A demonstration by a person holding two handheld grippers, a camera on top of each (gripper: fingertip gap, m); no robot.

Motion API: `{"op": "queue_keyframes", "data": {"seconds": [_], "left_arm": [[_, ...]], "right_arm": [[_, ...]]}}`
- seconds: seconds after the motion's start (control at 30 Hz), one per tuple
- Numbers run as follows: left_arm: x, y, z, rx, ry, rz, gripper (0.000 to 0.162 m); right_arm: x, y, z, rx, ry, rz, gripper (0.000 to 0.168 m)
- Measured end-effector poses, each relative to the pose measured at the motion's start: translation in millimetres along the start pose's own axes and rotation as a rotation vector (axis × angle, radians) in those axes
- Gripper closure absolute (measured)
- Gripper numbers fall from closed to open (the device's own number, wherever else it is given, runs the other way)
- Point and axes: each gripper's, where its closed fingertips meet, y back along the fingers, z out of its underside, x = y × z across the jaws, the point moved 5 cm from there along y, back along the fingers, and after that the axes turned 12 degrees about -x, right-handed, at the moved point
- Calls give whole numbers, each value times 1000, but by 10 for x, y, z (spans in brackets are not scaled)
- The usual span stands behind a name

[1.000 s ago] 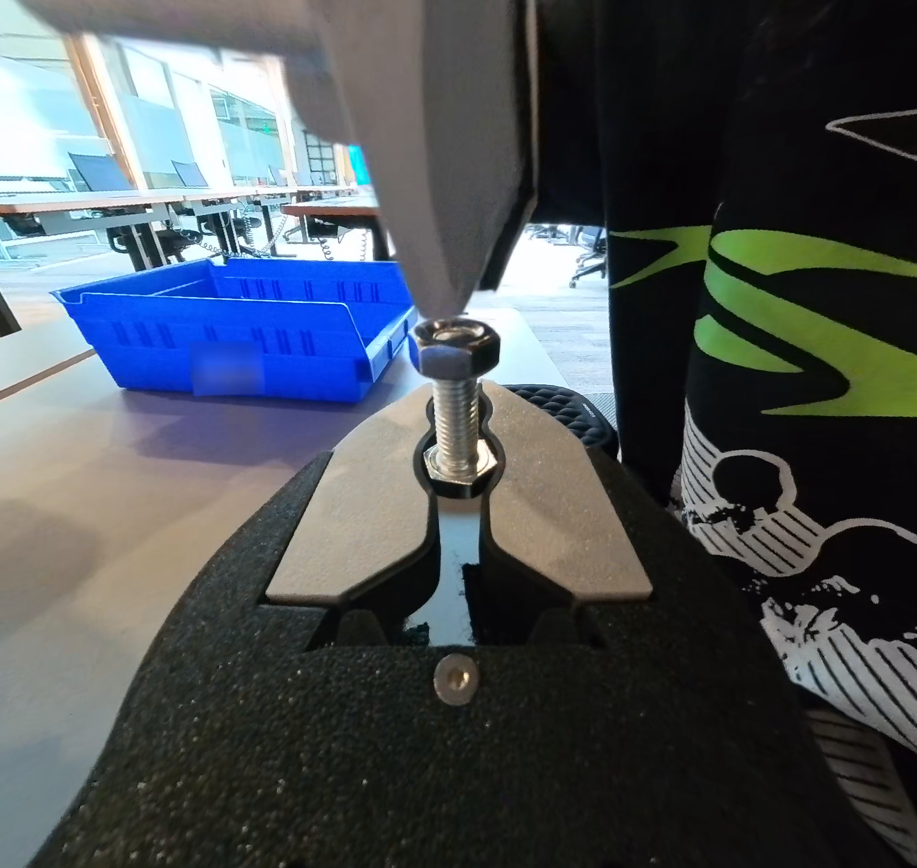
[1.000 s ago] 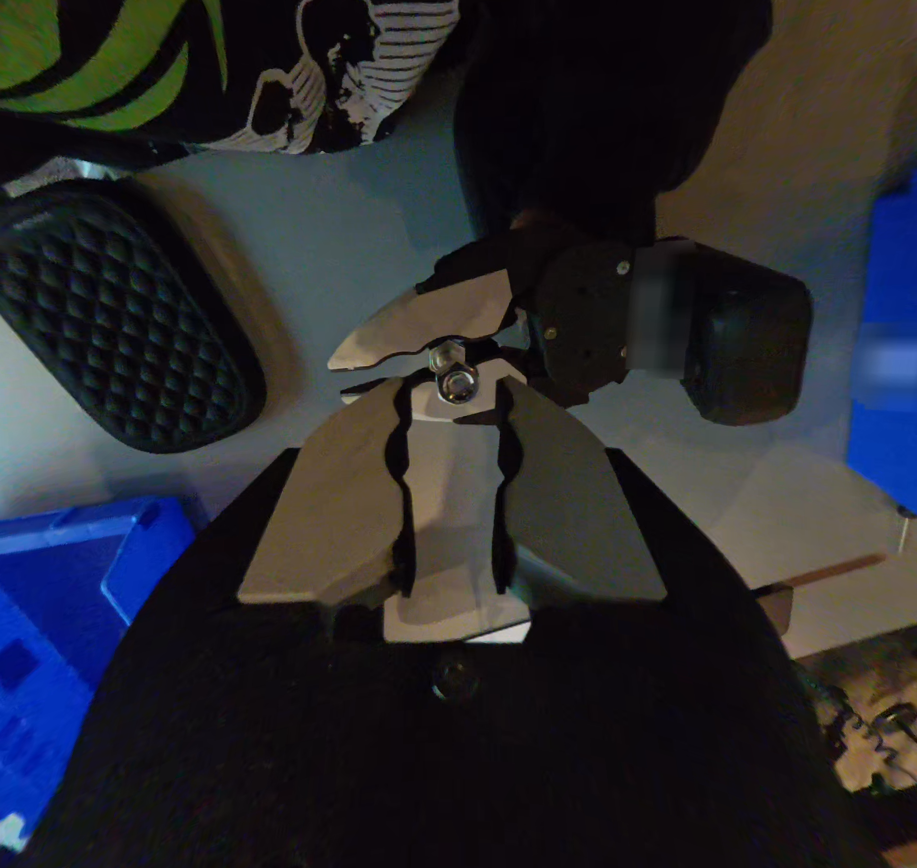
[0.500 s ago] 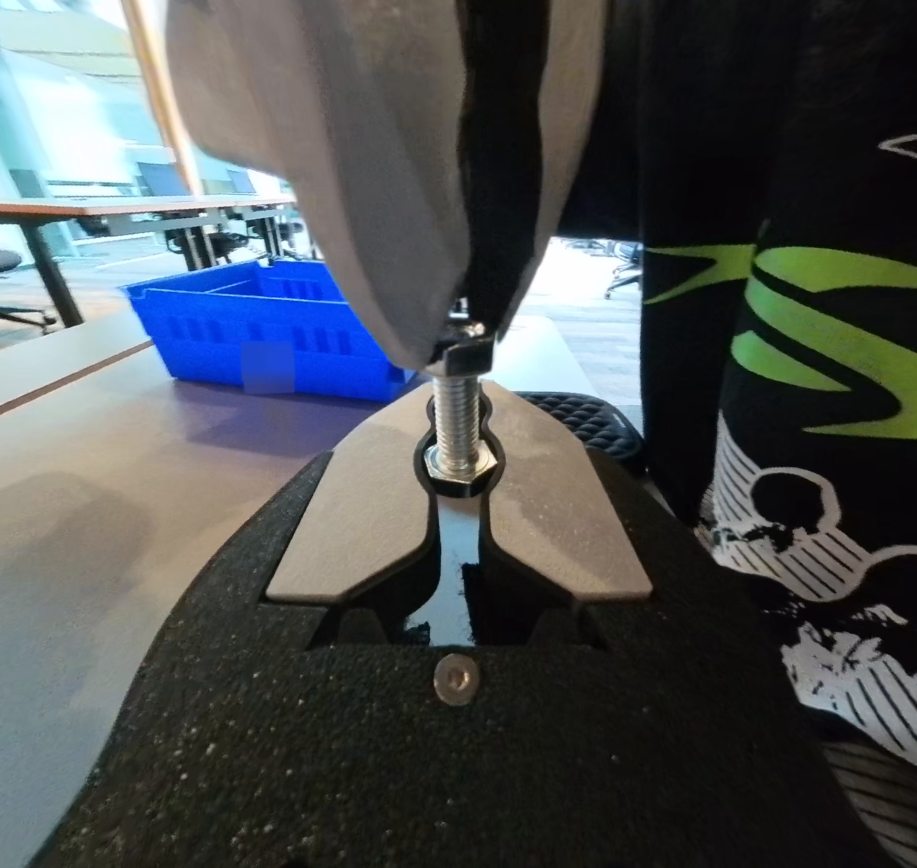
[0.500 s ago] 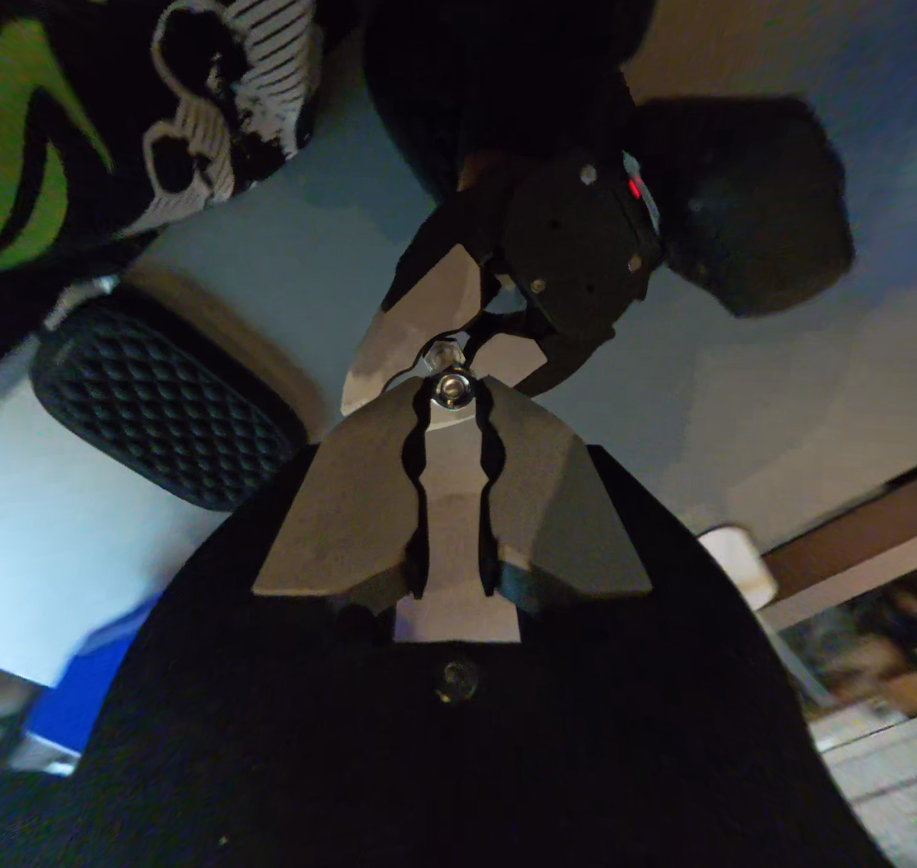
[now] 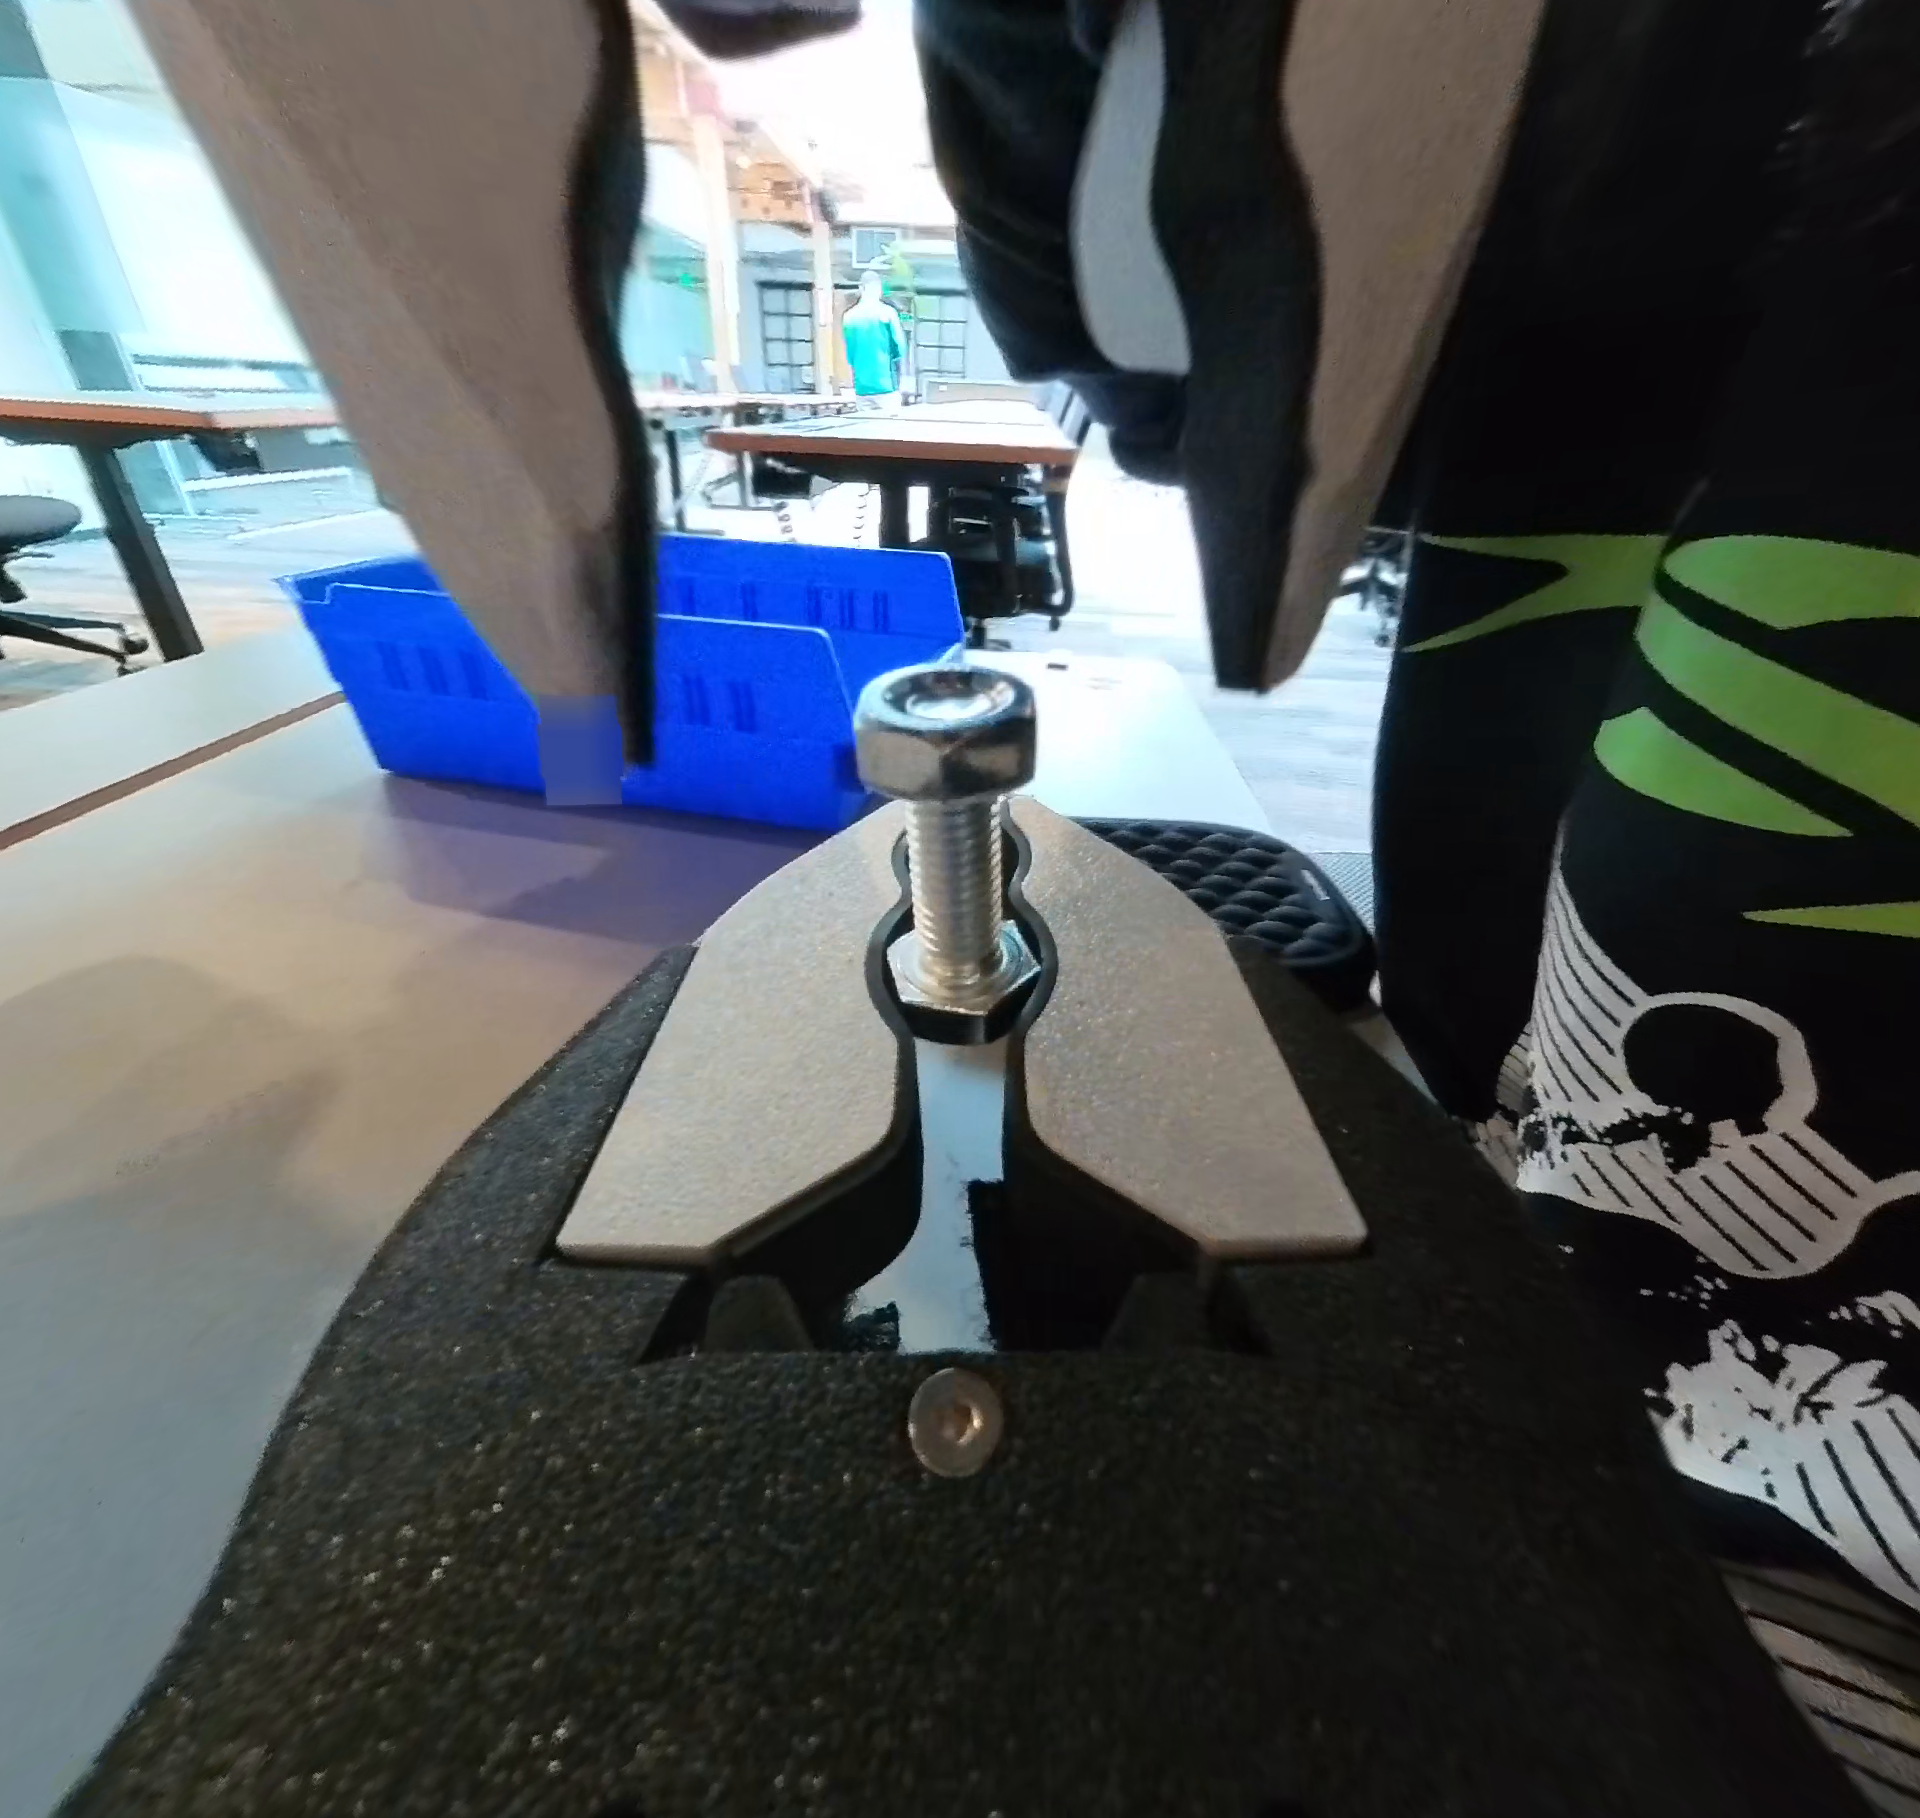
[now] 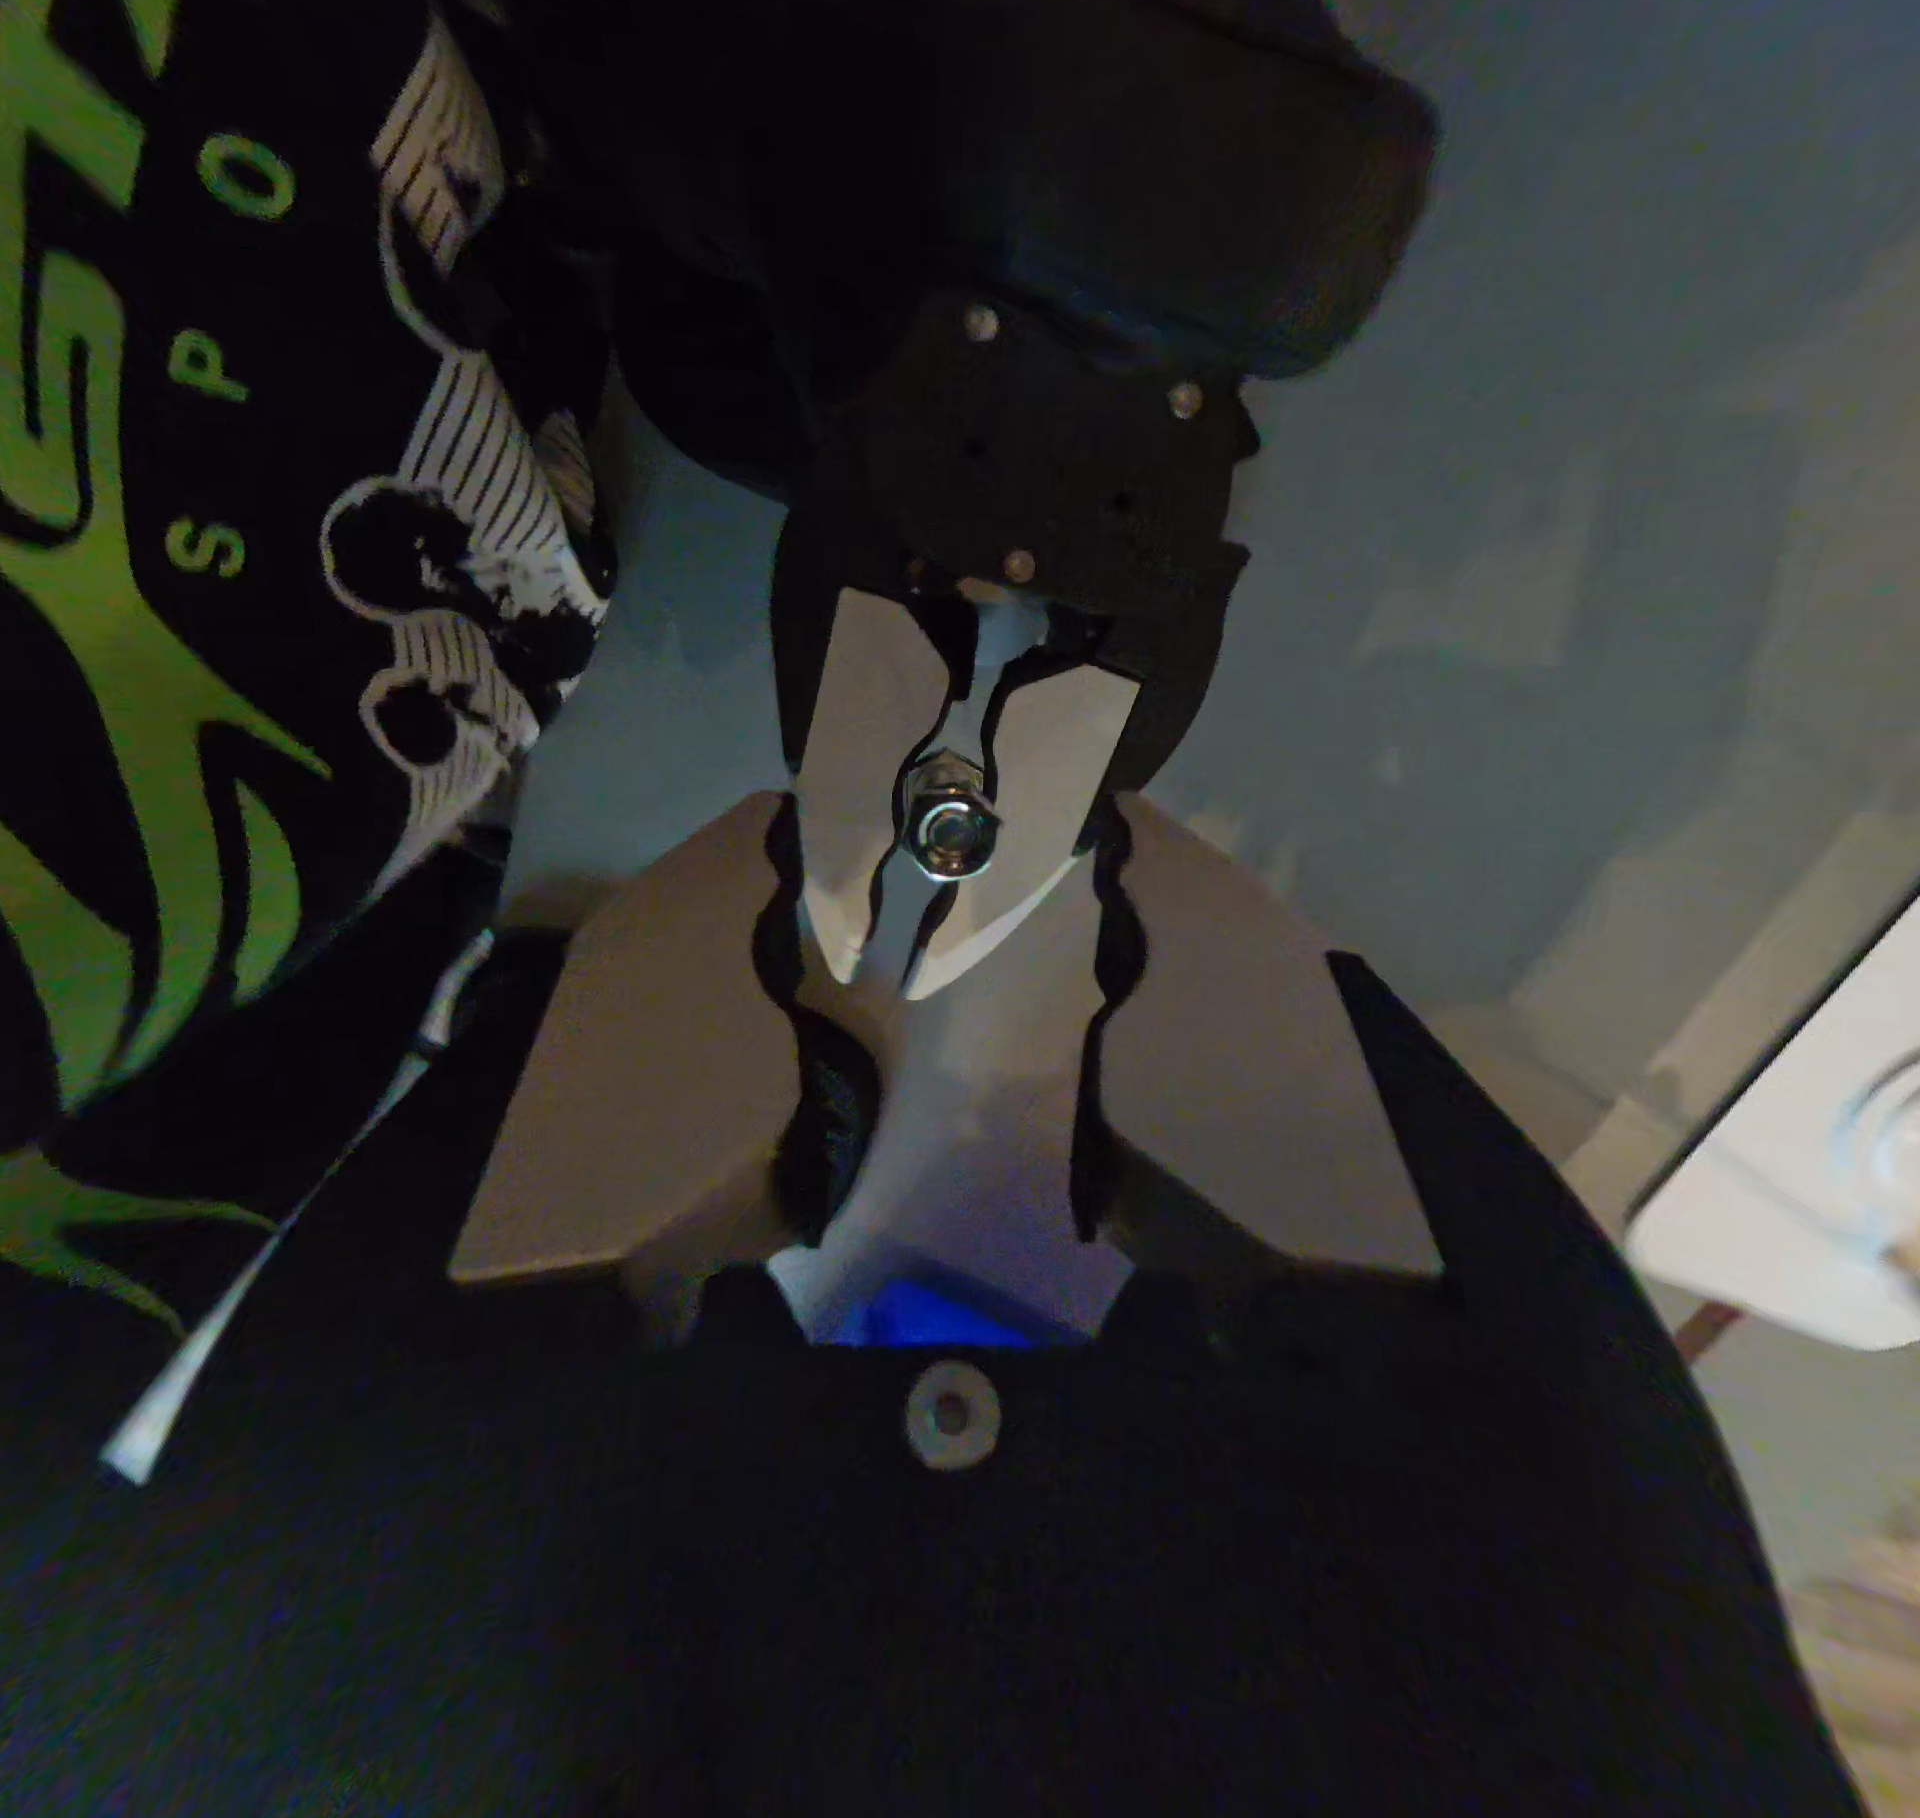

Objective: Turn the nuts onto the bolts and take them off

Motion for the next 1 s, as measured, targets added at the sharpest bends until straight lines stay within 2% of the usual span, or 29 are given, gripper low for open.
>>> {"op": "queue_keyframes", "data": {"seconds": [0.03, 0.2, 0.27, 0.57, 0.6, 0.77, 1.0], "left_arm": [[7, -3, -1, 2, 1, 9, 151], [63, -25, 1, -7, -18, 57, 150], [79, -29, -1, -9, -28, 66, 150], [97, -26, 0, -12, -38, 81, 150], [98, -26, 0, -13, -39, 81, 150], [93, -19, 0, -11, -38, 74, 150], [32, 12, -3, 0, -17, 16, 150]], "right_arm": [[-3, 24, 1, 2, 87, 14, 112], [-72, 63, 77, -44, 600, 83, 122], [-72, 27, 98, -74, 729, 82, 123], [-49, -9, -17, -72, 849, 3, 145], [-49, -14, -18, -77, 853, 1, 150], [-46, -20, -22, -69, 788, 13, 151], [-43, -16, -1, -69, 305, 74, 151]]}}
